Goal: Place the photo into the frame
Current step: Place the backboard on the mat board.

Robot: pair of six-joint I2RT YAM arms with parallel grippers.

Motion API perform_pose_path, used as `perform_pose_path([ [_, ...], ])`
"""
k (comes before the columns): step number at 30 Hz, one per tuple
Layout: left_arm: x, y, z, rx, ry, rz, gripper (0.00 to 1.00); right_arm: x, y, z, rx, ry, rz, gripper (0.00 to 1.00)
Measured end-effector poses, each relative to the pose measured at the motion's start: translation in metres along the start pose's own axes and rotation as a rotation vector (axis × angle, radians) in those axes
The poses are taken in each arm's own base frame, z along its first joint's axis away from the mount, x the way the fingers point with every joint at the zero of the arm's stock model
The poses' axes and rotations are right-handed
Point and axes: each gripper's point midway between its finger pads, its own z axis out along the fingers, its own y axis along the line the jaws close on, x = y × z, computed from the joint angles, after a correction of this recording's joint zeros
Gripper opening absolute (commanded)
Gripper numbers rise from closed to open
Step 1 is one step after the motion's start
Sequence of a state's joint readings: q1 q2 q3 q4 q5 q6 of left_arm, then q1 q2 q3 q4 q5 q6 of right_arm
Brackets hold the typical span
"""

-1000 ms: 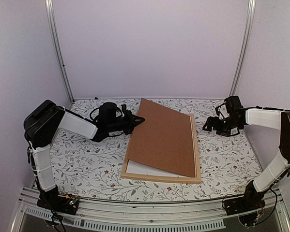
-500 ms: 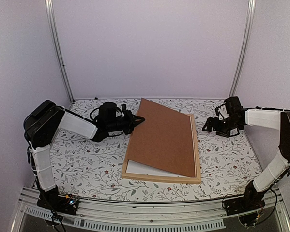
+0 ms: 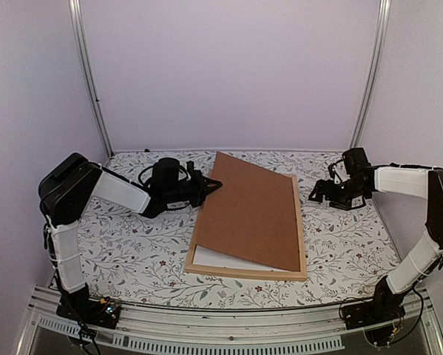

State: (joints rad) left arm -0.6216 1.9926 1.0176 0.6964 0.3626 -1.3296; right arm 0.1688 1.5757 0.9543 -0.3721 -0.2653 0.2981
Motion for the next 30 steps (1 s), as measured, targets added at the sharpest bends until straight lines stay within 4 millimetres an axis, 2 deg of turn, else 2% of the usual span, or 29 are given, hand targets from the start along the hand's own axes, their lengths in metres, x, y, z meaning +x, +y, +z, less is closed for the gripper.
perform_pose_path([
  [5,0.0,-0.001,0.0,0.003,0.0,-0.002,0.12,0.0,0.0,0.0,0.0,0.0,0.0,0.94],
  [12,0.005,0.0,0.001,-0.004,0.015,0.004,0.42,0.0,0.0,0.0,-0.002,0.0,0.0,0.94],
  [14,0.006,0.003,0.001,-0.014,0.02,0.011,0.47,0.0,0.0,0.0,-0.003,-0.001,0.0,0.94],
  [19,0.008,0.008,0.002,-0.047,0.037,0.031,0.56,-0.001,0.001,0.0,-0.006,-0.004,-0.002,0.94],
  [26,0.009,0.004,0.008,-0.095,0.076,0.087,0.61,0.0,0.001,0.002,-0.011,0.0,-0.001,0.94],
  [30,0.011,0.01,0.009,-0.14,0.091,0.119,0.64,0.002,0.002,0.005,-0.019,0.007,0.0,0.94],
])
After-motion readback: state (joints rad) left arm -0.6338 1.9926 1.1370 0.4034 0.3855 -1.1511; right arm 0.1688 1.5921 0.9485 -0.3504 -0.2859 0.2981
